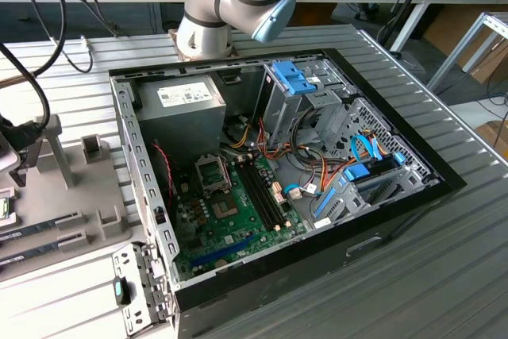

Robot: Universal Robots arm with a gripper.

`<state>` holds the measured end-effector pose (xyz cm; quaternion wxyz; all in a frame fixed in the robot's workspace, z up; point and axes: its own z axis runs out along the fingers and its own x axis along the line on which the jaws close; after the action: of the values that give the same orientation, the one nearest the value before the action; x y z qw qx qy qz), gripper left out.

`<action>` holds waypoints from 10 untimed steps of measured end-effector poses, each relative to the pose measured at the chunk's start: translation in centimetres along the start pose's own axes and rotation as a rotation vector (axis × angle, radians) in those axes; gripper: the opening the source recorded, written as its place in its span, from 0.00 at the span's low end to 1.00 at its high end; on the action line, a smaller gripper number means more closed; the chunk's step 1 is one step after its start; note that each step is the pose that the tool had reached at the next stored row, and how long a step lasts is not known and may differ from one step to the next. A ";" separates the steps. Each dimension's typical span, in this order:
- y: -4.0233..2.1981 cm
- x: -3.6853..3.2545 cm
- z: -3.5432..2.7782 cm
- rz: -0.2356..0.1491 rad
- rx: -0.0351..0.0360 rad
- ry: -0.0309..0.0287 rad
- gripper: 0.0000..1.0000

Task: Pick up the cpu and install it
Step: 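Pick up the cpu and move it towards the insertion slot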

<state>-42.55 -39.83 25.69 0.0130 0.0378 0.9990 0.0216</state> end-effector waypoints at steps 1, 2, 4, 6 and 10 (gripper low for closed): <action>0.00 0.02 0.00 0.000 0.0000 0.0000 0.42; 0.00 0.06 0.00 0.000 0.0000 0.0000 0.42; -0.01 0.13 0.01 0.000 0.0000 0.0000 0.42; -0.01 0.19 0.02 0.000 -0.0001 -0.0001 0.42; -0.01 0.35 0.02 0.000 0.0000 -0.0001 0.42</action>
<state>-42.90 -39.81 25.66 0.0131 0.0379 0.9990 0.0216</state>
